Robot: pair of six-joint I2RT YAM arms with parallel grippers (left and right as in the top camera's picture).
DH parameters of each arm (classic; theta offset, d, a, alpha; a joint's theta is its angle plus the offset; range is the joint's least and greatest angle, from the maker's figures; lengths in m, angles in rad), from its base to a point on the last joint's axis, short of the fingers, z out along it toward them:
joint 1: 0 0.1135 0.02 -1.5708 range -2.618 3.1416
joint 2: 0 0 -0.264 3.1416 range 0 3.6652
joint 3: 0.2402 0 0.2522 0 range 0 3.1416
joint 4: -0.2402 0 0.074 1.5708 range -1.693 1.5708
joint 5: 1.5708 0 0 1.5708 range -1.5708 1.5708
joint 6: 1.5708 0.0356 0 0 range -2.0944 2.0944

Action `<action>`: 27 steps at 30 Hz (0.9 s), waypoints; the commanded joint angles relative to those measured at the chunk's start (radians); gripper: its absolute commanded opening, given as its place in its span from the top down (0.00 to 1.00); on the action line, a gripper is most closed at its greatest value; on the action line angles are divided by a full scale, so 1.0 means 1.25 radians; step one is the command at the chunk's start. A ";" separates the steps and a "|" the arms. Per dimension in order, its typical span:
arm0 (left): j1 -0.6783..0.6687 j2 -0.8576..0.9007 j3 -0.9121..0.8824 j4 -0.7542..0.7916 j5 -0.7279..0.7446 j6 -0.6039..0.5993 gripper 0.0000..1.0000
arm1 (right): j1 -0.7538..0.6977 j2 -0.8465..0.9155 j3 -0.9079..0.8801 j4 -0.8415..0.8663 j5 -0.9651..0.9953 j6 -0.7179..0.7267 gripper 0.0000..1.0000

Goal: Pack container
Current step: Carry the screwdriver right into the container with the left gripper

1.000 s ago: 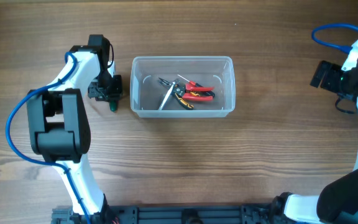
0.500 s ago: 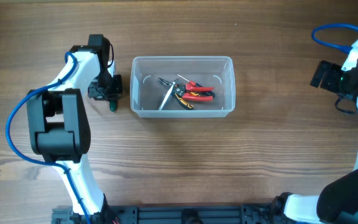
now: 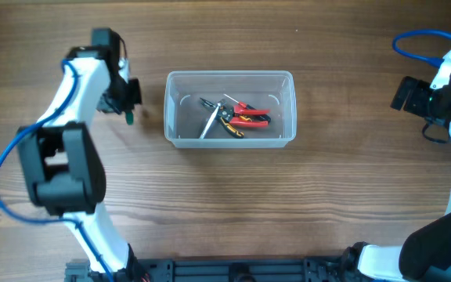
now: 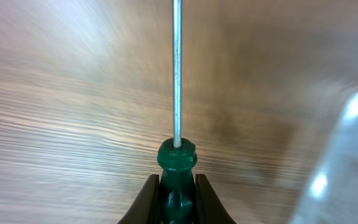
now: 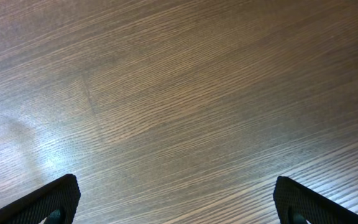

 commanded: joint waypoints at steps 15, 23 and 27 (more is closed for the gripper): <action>-0.244 -0.342 0.055 -0.003 0.136 0.081 0.93 | -0.002 0.000 -0.001 0.002 -0.004 0.010 0.00; -0.343 -0.259 0.055 -0.039 0.139 0.210 0.90 | -0.002 0.000 -0.001 0.002 -0.004 0.010 0.00; -0.360 -0.198 0.055 -0.045 0.139 0.268 0.90 | -0.002 0.000 -0.001 0.002 -0.004 0.010 0.00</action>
